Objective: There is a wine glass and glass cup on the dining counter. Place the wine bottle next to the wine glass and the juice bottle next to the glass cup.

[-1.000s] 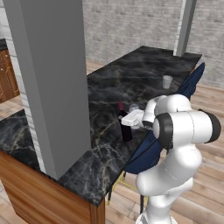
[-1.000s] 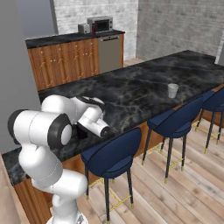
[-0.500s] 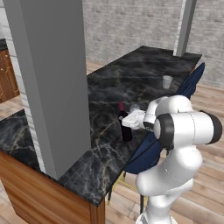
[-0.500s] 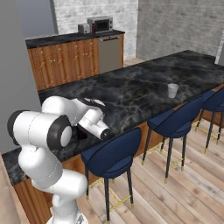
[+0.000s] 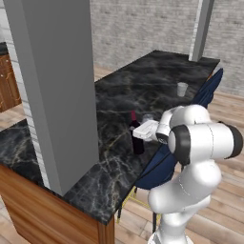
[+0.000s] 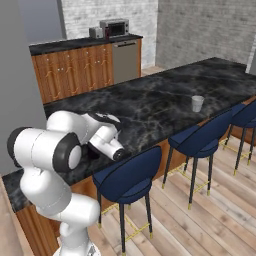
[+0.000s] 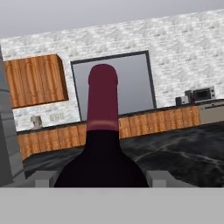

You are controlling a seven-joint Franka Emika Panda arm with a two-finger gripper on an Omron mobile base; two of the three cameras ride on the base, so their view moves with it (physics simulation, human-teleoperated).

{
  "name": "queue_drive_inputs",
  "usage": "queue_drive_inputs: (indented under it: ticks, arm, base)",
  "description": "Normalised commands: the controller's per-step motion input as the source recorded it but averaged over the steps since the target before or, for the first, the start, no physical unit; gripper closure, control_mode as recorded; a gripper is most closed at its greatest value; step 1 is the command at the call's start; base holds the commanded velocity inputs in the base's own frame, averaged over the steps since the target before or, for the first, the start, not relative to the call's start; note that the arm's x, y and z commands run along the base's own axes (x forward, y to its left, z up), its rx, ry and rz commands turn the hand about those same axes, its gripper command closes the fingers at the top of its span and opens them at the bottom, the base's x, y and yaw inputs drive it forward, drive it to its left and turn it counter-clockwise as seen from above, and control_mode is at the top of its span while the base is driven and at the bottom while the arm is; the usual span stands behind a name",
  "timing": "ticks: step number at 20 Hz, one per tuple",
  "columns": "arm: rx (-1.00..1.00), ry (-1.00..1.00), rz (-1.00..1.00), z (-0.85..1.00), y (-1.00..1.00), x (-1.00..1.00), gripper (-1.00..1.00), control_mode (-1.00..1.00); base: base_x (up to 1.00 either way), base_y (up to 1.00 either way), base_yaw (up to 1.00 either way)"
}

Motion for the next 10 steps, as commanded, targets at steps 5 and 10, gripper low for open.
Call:
queue_drive_inputs:
  ticks: [5,10]
  arm:
    - [0.00,-0.08,-0.08,-0.24,-0.02,-0.23,1.00,-1.00]
    - [0.00,-0.14,-0.07,-0.24,-0.04,-0.16,1.00,-1.00]
  base:
    - [0.00,0.00,0.00]
    - [0.00,0.00,0.00]
